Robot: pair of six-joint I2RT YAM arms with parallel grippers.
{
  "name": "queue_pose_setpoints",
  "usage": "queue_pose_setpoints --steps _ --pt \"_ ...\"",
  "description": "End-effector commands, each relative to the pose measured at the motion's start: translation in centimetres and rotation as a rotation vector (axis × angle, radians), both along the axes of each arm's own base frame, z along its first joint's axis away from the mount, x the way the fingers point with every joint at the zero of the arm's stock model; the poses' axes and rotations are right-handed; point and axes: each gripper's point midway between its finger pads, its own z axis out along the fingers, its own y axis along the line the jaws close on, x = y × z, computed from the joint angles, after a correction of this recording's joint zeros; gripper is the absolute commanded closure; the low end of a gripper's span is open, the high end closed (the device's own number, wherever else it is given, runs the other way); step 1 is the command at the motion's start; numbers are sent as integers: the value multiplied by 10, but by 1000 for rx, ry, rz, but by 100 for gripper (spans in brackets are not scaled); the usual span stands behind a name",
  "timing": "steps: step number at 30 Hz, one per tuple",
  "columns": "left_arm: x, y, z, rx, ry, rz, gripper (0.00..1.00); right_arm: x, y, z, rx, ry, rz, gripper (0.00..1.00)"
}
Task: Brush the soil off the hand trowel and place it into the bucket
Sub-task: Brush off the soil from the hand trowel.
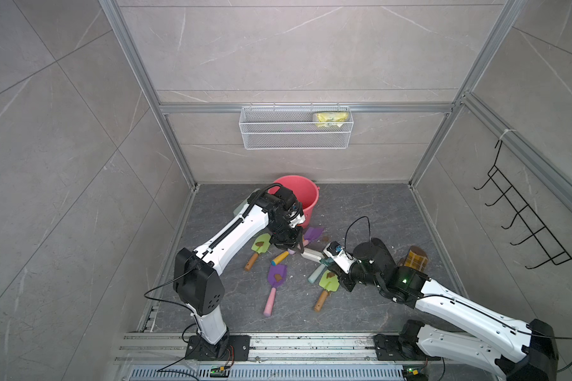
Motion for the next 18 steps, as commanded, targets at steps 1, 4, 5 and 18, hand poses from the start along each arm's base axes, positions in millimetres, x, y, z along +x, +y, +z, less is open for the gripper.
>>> queue_pose_setpoints --steps 1,4,5,18 --pt "-10 -2 13 -39 37 -21 100 11 7 28 48 -110 3 100" --pt "-13 -1 14 -44 45 -24 100 28 -2 29 -5 -150 -82 100" --pt "-15 -1 15 -45 46 -24 100 34 -6 29 -28 -161 -115 100" --pt "-10 1 18 -57 29 -8 100 14 -6 1 -77 -101 -68 100"
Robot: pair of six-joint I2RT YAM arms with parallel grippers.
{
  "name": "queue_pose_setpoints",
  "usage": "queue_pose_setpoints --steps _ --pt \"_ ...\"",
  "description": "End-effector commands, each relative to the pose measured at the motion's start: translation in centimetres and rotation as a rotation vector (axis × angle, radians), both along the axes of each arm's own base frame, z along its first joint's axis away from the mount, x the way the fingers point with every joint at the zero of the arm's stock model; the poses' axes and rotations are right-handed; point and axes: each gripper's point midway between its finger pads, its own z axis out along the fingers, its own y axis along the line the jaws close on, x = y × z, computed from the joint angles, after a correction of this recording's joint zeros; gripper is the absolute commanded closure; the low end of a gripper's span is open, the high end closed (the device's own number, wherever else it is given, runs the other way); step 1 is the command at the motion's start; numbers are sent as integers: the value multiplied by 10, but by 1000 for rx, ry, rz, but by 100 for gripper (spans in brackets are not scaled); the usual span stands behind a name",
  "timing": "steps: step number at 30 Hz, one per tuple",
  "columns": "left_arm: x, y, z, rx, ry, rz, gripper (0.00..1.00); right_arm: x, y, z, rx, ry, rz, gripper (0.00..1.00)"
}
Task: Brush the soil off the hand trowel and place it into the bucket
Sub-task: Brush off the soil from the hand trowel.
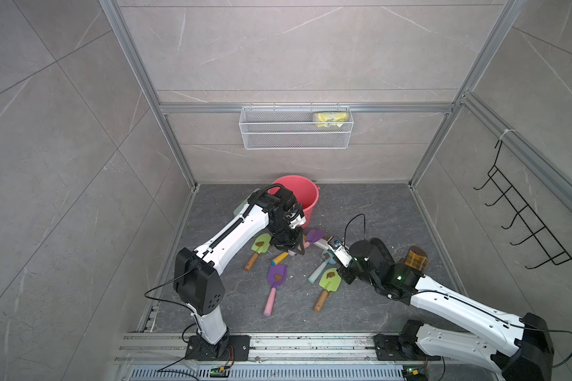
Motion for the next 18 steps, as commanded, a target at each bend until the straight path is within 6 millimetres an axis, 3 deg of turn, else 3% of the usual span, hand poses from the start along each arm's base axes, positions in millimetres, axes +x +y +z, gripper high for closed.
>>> queue_pose_setpoints --steps 1,4,8,18 --pt "-7 0 15 -41 3 -9 100 -23 24 12 68 -16 146 100" --pt "-8 -1 14 -44 13 -8 100 -35 40 24 101 -57 229 100" --pt "-12 -1 10 -40 33 -14 100 -30 42 38 121 -125 228 100" --pt "-16 4 12 -26 31 -29 100 10 1 31 -79 -214 -32 100"
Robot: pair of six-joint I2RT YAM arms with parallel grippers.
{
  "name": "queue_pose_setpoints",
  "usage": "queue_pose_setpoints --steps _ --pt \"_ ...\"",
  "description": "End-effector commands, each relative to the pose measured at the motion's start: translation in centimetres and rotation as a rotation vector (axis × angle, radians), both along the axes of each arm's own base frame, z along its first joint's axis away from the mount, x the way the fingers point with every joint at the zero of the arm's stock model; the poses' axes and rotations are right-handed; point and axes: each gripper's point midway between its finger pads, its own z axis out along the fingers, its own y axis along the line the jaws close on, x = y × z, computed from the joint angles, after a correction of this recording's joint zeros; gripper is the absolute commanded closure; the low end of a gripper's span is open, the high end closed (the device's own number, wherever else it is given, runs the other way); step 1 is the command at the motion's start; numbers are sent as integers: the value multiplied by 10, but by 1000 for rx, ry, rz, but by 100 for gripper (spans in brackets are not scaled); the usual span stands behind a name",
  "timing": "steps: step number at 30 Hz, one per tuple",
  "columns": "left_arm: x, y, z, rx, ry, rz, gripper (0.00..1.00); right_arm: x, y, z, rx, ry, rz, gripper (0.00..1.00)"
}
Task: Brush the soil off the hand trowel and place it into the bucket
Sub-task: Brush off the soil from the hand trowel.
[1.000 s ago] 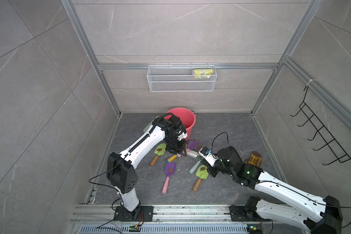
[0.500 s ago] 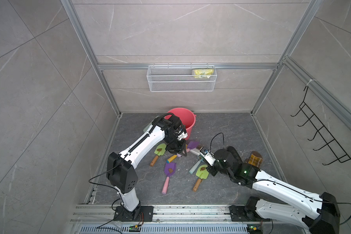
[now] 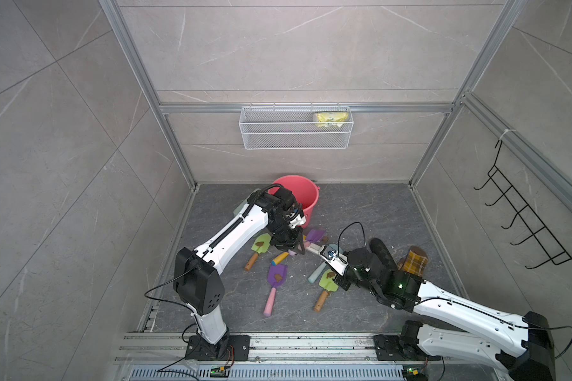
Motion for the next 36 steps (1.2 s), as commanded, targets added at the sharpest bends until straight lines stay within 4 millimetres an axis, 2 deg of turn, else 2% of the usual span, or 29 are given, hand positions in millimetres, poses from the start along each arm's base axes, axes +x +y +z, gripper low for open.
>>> queue_pose_setpoints --steps 1,4,7,13,17,21,26,32,36 --pt "-15 7 13 -5 20 -20 100 28 -26 16 -47 -103 -180 100" --pt "-14 7 17 -8 13 -21 100 36 -37 10 -80 -94 -237 100" --pt "-14 7 21 -17 2 -21 100 38 -40 3 -102 -81 -247 100" --pt "-11 5 29 -40 -3 -16 100 29 -27 -10 -104 -55 -153 100" --pt "-11 5 28 -35 1 -15 100 24 -17 -9 -93 -58 -92 100" --pt "-12 9 24 -12 10 -22 100 27 -17 -4 -95 -82 -100 100" --pt "-14 12 20 10 16 -26 100 44 -33 3 -131 -125 -218 100" --pt "-15 15 25 12 0 -24 100 62 -60 -2 -146 -80 -358 100" --pt "-11 21 28 26 -31 -12 100 58 -63 -8 -136 -30 -367 100"
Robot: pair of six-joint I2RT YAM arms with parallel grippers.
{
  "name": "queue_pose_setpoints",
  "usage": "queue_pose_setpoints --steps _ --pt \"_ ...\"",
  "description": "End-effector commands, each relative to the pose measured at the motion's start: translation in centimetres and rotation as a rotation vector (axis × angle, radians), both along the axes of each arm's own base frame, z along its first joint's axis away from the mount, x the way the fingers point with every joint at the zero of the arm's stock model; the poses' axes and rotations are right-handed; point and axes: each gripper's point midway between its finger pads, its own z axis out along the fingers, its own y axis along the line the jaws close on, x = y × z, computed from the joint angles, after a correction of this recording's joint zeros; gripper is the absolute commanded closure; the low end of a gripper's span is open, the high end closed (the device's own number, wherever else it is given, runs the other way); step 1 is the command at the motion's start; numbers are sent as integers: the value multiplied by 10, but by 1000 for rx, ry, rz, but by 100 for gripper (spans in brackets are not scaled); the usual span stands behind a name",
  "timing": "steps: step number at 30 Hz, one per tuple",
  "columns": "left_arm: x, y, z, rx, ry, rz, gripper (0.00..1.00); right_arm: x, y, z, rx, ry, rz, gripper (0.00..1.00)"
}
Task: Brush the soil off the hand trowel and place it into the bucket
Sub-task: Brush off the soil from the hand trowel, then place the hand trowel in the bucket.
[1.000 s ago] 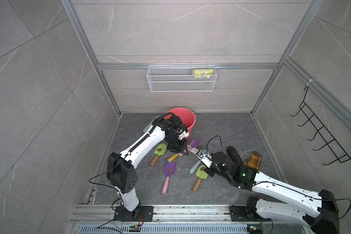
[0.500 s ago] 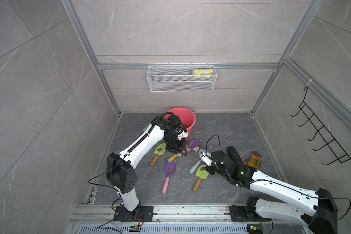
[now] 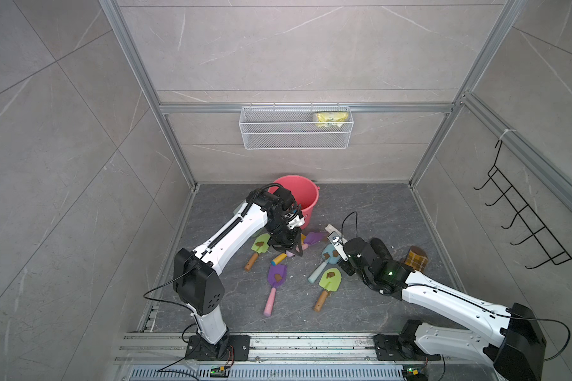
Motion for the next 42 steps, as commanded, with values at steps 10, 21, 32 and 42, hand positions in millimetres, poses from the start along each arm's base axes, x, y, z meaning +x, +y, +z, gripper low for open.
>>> queue_pose_setpoints --steps 10,21,32,42 --pt "34 38 50 87 -321 65 100 -31 20 13 229 132 86 100" --pt "124 70 84 258 -619 191 100 -21 31 31 252 118 93 100" --pt "181 45 61 310 -628 127 93 -35 15 52 293 103 75 100" --pt "215 25 19 321 -611 82 82 -47 7 43 324 137 61 100"
